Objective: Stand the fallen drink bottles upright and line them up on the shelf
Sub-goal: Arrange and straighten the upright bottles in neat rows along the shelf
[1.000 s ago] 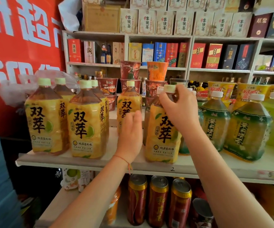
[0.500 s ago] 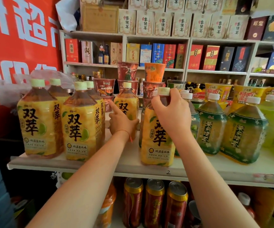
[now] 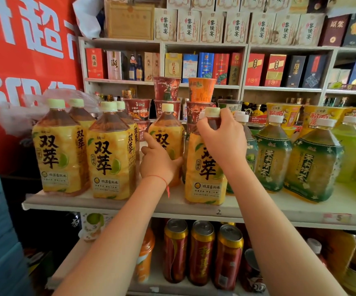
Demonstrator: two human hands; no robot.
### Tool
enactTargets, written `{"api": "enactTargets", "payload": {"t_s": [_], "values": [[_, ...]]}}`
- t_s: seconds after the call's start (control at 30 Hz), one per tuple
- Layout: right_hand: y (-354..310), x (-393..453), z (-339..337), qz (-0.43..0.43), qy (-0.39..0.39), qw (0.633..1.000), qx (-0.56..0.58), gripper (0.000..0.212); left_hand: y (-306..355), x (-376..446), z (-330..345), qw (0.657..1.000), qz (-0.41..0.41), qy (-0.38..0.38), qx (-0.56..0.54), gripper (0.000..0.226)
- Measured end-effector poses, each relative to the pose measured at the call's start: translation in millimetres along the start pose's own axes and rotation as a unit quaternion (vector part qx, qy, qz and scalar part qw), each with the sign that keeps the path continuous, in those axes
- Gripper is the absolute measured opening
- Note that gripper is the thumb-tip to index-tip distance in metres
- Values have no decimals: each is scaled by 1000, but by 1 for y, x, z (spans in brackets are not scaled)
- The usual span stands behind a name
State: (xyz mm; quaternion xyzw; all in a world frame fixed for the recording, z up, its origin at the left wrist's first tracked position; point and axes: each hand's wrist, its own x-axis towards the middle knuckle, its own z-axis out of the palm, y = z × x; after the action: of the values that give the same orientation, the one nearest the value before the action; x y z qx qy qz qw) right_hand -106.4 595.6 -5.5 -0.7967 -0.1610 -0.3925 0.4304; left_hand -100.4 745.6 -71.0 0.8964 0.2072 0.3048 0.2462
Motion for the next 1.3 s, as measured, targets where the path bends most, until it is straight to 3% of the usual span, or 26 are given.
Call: {"api": "enactTargets", "payload": {"t_s": [0.2, 0.33, 0.47, 0.6, 0.73, 0.87, 0.93, 1.07, 1.3], "values": [[1, -1, 1, 2, 2, 1000, 10, 32, -8, -28, -9, 998, 31, 49, 23, 131], [4, -3, -1, 31, -19, 996, 83, 46, -11, -40, -13, 997, 47, 54, 12, 126], [1, 1, -12, 44, -49, 988, 140, 59, -23, -53, -19, 983, 69, -3, -171, 97], [-15, -10, -13, 20, -55, 980, 191, 61, -35, -57, -31, 921, 45, -42, -385, 72], [-41, -15, -2, -23, -63, 980, 185, 52, -37, -55, -43, 863, -7, -108, -494, 86], [-51, -16, 6, -28, -54, 982, 178, 51, -39, -59, -43, 855, 16, -94, -510, 94], [-54, -16, 12, -27, -41, 983, 176, 50, -40, -58, -42, 851, 33, -91, -517, 82], [-54, -12, 18, -6, -42, 984, 175, 54, -37, -55, -40, 854, 41, -102, -509, 33], [-59, -14, 45, -8, -36, 981, 193, 56, -34, -61, -47, 860, 39, -88, -501, 71]]}}
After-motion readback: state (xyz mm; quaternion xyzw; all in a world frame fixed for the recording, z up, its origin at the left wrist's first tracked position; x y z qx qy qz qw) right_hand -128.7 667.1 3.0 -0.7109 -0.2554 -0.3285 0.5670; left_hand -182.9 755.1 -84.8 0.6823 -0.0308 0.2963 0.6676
